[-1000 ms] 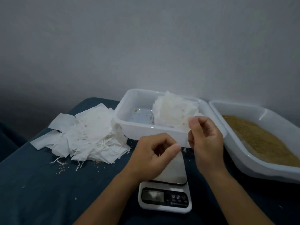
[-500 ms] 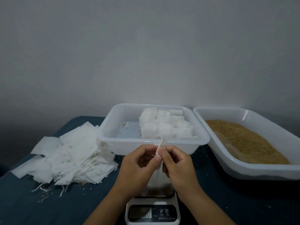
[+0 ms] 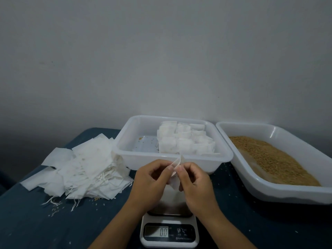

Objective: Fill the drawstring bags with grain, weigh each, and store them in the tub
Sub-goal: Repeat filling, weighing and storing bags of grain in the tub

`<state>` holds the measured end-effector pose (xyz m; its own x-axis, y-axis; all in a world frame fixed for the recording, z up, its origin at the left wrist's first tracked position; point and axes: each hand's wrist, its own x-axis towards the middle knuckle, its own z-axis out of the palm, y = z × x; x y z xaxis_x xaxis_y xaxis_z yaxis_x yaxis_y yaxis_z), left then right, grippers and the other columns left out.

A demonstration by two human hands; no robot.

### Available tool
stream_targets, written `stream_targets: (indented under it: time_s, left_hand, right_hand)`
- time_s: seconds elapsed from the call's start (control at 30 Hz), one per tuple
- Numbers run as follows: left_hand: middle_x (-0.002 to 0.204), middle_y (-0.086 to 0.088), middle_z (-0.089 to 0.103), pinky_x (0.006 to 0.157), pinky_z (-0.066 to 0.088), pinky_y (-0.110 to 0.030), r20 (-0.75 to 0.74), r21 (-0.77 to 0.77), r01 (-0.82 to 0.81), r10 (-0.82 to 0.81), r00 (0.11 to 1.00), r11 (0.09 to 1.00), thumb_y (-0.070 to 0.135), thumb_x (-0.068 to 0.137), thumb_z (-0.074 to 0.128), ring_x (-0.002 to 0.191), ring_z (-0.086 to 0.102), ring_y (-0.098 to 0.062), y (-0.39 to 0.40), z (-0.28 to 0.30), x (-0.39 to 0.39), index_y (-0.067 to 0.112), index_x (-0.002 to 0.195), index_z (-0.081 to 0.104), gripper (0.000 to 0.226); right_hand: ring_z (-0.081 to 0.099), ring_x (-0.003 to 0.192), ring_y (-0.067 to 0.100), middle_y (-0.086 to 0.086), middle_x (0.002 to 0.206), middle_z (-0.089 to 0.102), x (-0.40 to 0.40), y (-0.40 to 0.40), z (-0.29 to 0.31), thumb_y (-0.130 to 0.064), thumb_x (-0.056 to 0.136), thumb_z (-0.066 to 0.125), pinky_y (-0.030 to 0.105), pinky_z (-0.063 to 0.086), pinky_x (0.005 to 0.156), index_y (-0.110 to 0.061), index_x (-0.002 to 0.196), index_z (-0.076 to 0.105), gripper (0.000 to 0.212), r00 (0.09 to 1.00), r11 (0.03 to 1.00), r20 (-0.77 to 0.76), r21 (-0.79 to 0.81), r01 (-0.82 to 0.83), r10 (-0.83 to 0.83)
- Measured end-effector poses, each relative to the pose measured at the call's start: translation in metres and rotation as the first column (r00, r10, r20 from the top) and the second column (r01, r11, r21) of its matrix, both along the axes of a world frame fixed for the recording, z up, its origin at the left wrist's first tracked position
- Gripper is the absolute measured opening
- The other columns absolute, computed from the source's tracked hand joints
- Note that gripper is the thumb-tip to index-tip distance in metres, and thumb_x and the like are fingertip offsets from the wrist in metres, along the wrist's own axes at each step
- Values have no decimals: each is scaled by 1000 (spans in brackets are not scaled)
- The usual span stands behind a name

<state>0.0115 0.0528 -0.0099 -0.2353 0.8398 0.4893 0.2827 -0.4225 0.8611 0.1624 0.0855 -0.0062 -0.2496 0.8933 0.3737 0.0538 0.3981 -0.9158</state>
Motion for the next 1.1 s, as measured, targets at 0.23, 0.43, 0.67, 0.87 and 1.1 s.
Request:
stream_targets:
  time_s: [0.23,0.43,0.67,0.87,1.1]
  left_hand:
    - [81,18,74,70,55,-11,-29,117,-399,404,914,910,11,89,78,77,73,-3,1,-2,5,35,91,72,25]
    - [78,18,69,66,53,-10,-157,171,-425,451,879,889,17,84,84,75,71,0,-1,-4,1,35,94,58,34]
    - [84,15,72,67,59,-20,-122,156,-319,339,933,935,13,83,86,77,74,-8,-3,-4,2,42,96,52,46]
    - [87,7,74,69,56,-20,-13,103,-142,144,990,985,33,83,76,80,73,-16,-5,3,9,38,96,60,22]
    - [140,12,64,105,52,-33,88,-271,381,-372,924,884,51,86,75,134,59,-14,-13,17,-6,47,133,59,50]
  right_hand:
    - [62,67,10,-8,70,66,4,3,-5,-29,91,69,21,49,59,-29,75,66,16,960,958,164,212,191,-228]
    - [56,69,5,-18,84,55,9,7,-2,-24,90,77,14,44,58,-27,94,60,18,931,846,239,520,118,-277]
    - [51,59,-1,-21,110,62,21,16,2,-25,90,72,25,52,54,-28,111,63,23,842,747,490,642,-172,-227]
    - [51,71,-2,-19,100,58,30,21,8,-33,92,66,26,53,57,-29,102,71,12,807,774,553,597,-210,-207]
    - [49,54,9,-19,83,62,30,14,15,-25,95,67,20,38,53,-23,92,65,4,911,828,412,503,-247,22]
